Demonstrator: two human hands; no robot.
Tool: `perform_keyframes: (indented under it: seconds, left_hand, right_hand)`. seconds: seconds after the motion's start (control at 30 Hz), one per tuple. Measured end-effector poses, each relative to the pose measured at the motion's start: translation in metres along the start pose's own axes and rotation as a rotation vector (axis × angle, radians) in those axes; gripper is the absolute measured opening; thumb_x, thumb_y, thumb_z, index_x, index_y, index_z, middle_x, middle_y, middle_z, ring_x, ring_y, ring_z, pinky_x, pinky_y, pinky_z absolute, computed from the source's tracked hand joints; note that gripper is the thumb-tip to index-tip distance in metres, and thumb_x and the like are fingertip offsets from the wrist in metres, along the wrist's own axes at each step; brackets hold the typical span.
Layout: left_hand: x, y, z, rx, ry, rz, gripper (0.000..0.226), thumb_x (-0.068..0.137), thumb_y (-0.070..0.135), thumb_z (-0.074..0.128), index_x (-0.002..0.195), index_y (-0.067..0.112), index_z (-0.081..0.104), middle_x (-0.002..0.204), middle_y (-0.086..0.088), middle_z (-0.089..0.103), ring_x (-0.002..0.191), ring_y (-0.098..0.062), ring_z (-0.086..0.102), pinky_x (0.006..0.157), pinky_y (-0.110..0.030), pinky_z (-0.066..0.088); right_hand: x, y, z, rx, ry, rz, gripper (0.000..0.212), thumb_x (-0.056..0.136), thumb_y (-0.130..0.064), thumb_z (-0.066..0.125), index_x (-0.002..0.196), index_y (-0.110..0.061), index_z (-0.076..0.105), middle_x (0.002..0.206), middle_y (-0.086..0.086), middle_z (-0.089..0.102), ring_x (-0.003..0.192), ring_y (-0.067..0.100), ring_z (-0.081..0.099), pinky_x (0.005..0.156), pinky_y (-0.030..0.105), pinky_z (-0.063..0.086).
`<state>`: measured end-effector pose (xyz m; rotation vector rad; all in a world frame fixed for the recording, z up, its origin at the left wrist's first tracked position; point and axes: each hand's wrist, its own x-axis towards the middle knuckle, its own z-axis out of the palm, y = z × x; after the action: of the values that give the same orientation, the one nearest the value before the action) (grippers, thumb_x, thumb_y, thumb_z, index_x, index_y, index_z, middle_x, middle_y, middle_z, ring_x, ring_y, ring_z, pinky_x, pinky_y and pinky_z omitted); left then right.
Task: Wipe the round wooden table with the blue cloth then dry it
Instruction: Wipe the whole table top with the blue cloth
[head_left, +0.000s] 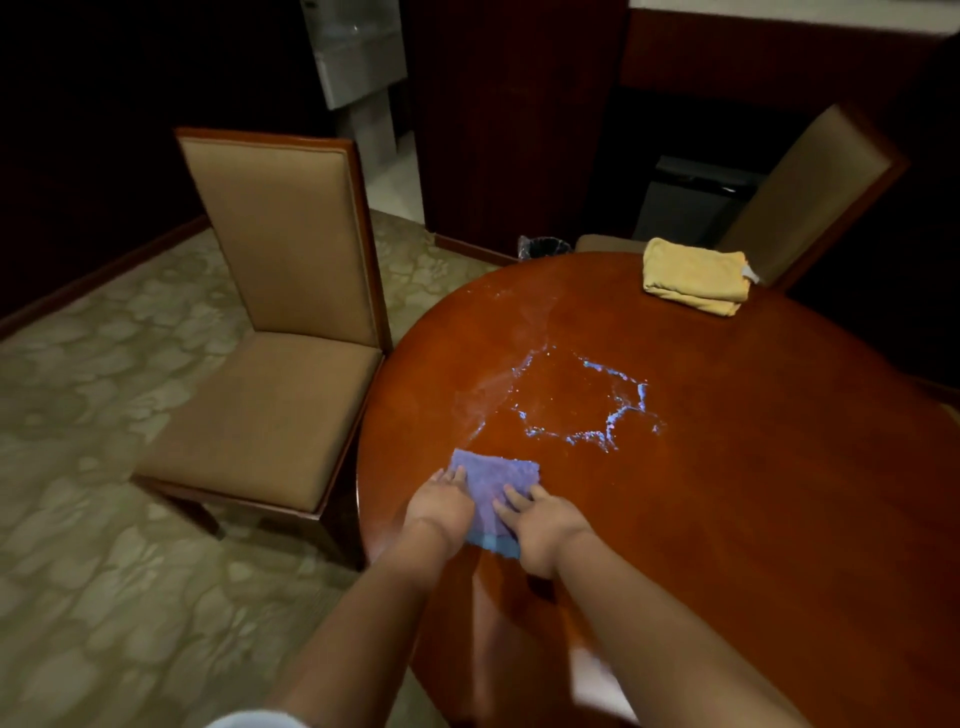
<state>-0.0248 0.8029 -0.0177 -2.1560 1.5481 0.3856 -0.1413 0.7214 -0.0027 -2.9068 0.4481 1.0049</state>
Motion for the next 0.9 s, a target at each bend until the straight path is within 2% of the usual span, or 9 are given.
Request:
perform_keyframes:
  seconds: [0.1,0.23,0.43,0.63,0.77,0.9]
  left_hand:
    - [-0.009,0.003,0.001,-0.004,-0.022,-0.042,0.058,0.099,0.018,0.04,0.149,0.001,0.018,0.159,-0.016,0.005,0.147,-0.023,0.011,0.12,-0.033,0.008]
    - [-0.004,0.006,-0.004,0.026,-0.067,-0.06,0.054,0.101,0.021,0.035,0.15,0.002,0.018,0.158,-0.018,0.003,0.147,-0.026,0.007,0.12,-0.035,0.005]
    - [0.025,-0.009,-0.019,0.067,-0.175,-0.079,0.054,0.101,0.016,0.037,0.149,0.001,0.018,0.157,-0.022,0.001,0.147,-0.031,0.007,0.12,-0.038,0.006]
    - [0.058,-0.04,-0.027,0.098,-0.163,-0.033,0.051,0.103,0.017,0.027,0.15,0.003,0.014,0.159,-0.018,-0.002,0.147,-0.027,0.004,0.119,-0.035,0.004]
    - [0.08,-0.057,-0.037,0.128,-0.145,-0.024,0.055,0.102,0.015,0.036,0.151,0.004,0.014,0.159,-0.014,-0.006,0.148,-0.024,0.001,0.12,-0.035,0.006]
    - [0.107,-0.07,-0.055,0.147,-0.117,0.028,0.052,0.103,0.014,0.025,0.151,0.003,0.009,0.16,-0.007,-0.006,0.148,-0.019,0.003,0.12,-0.033,0.005]
  right_hand:
    - [0.0,-0.004,-0.001,-0.015,-0.017,-0.004,0.073,0.098,-0.037,0.041,0.154,-0.021,-0.002,0.161,0.003,-0.006,0.147,0.031,0.001,0.113,0.043,0.025]
    - [0.006,-0.001,-0.002,0.0,-0.027,-0.002,0.072,0.099,-0.039,0.04,0.154,-0.021,-0.003,0.161,0.001,-0.007,0.147,0.029,0.0,0.115,0.042,0.023]
    - [0.026,0.0,-0.011,0.063,0.004,0.024,0.07,0.099,-0.033,0.038,0.154,-0.02,-0.004,0.161,0.0,-0.007,0.147,0.028,0.001,0.114,0.041,0.021]
    - [0.05,0.01,-0.027,0.148,0.056,0.023,0.07,0.099,-0.027,0.038,0.154,-0.021,-0.004,0.161,-0.002,-0.006,0.147,0.027,0.002,0.113,0.041,0.021]
    - [0.067,0.018,-0.035,0.189,0.101,0.044,0.071,0.098,-0.026,0.039,0.154,-0.021,-0.003,0.161,-0.002,-0.005,0.146,0.025,0.005,0.112,0.039,0.021]
    - [0.081,0.024,-0.038,0.295,0.15,0.084,0.073,0.096,-0.023,0.04,0.154,-0.018,-0.003,0.162,0.0,-0.004,0.145,0.024,0.009,0.113,0.038,0.019]
